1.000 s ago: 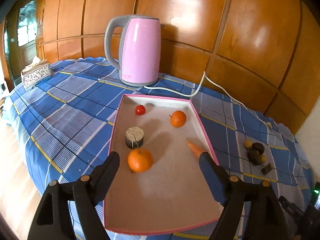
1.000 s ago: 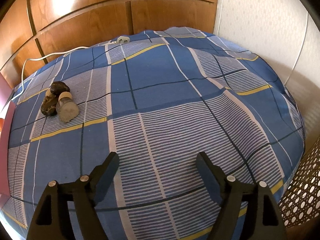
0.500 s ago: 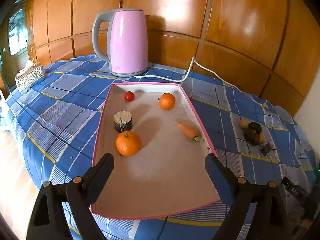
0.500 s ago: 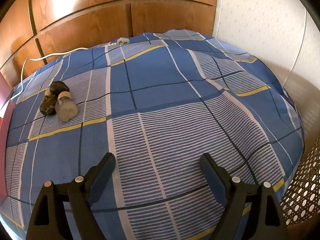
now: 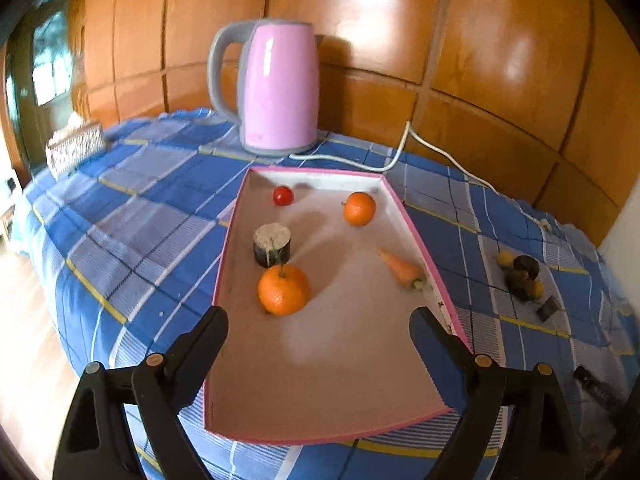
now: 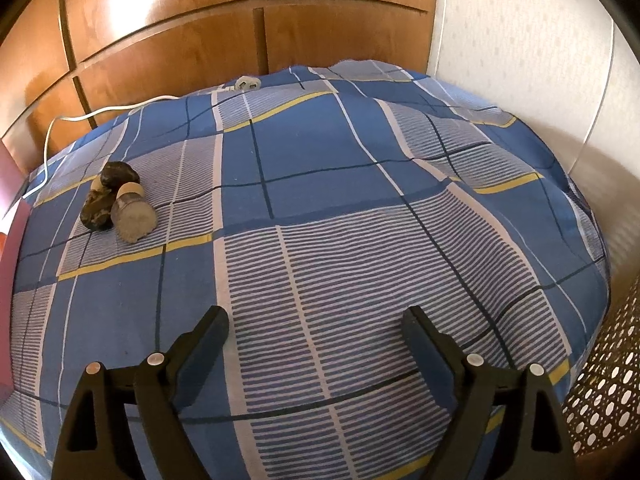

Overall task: Organize fruits
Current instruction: 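Lift the open left tool away from the tray and hold it, then reach the right tool to the dark brown round fruit and close on it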

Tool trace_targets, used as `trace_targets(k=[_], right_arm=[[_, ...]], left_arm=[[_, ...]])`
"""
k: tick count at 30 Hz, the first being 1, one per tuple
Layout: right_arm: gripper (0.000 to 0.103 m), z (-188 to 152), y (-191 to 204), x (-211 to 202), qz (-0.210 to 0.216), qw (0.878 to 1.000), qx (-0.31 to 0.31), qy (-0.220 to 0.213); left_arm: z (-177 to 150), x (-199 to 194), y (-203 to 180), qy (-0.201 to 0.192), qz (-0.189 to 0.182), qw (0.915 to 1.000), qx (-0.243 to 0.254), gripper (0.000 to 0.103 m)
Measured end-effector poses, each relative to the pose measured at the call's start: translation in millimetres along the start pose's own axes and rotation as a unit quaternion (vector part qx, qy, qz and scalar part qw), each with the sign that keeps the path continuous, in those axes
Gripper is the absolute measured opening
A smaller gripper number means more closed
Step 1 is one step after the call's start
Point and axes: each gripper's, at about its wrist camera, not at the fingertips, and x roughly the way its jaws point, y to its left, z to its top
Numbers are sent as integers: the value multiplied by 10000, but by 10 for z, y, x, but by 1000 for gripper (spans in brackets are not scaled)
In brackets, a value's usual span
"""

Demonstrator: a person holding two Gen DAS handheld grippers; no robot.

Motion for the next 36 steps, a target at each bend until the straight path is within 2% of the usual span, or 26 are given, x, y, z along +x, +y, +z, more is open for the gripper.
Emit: trace_targets(k=[9, 12, 15, 19, 25, 27, 36], right_arm=[[89, 34, 10, 11, 33, 10000, -33, 46], [80, 88, 22, 10, 176, 9997, -107, 131], [60, 210, 53, -10, 608, 9975, -183, 312], [51, 391, 247, -79, 986, 9930, -620, 194], [49, 487, 588, -42, 1544, 9821, -1015, 354], [49, 536, 675, -53, 1606, 9801, -1117, 333], [51, 874, 1015, 64, 1985, 9753, -842, 474]], left_arm=[[-33, 85, -111, 83, -111, 9997, 204, 93], [-31, 117, -101, 205, -173, 9995, 161, 93], [-39, 162, -118, 276, -195, 9992, 200, 92], [-35, 187, -106, 286, -250, 9992, 107, 92], [-25, 159, -71, 236, -244, 9994, 40, 92], [-25, 162, -57, 249, -269, 9993, -3, 93], [-3, 128, 32, 199, -304, 9992, -178, 93]])
